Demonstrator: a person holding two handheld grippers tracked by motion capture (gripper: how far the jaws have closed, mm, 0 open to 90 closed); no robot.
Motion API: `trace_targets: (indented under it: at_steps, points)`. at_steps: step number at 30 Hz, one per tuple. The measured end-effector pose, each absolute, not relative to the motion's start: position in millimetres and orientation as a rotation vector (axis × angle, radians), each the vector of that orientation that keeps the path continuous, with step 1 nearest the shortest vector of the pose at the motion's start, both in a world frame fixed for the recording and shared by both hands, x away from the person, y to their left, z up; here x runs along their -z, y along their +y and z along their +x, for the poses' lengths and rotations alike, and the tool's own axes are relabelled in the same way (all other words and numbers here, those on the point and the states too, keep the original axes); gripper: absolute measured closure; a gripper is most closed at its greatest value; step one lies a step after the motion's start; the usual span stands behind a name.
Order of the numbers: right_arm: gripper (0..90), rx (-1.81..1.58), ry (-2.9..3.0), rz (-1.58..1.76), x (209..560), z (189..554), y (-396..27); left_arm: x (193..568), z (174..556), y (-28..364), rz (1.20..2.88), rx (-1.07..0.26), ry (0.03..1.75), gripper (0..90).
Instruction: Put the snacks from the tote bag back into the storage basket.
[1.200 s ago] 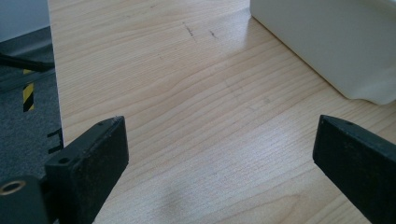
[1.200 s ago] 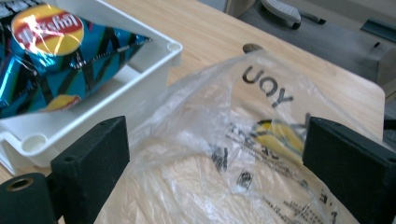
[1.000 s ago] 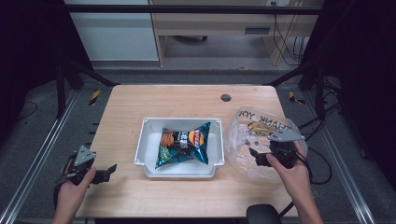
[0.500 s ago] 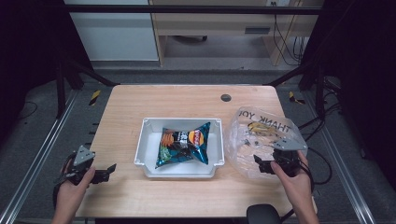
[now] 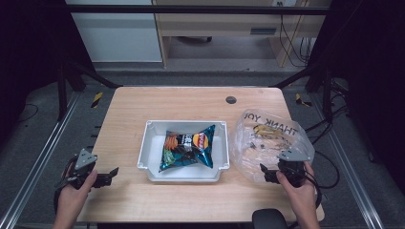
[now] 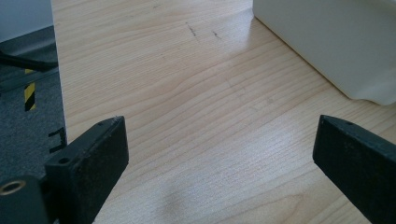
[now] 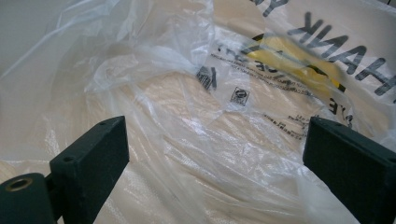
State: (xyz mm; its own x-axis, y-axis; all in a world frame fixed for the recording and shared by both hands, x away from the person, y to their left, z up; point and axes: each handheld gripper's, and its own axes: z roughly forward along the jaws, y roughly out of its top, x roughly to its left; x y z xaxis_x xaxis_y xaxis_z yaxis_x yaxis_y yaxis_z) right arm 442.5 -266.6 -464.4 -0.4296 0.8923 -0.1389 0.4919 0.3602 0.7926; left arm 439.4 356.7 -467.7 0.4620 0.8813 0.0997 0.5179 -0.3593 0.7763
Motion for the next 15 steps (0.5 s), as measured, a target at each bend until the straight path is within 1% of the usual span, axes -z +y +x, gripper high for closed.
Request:
trace_targets:
  at_steps: [15]
  points:
    - [7.6, -0.854, 2.044, 1.198, 479.3, 435.9, -254.4, 466.7, 439.1, 357.0, 2.026, -0.685, 1.158, 3.1]
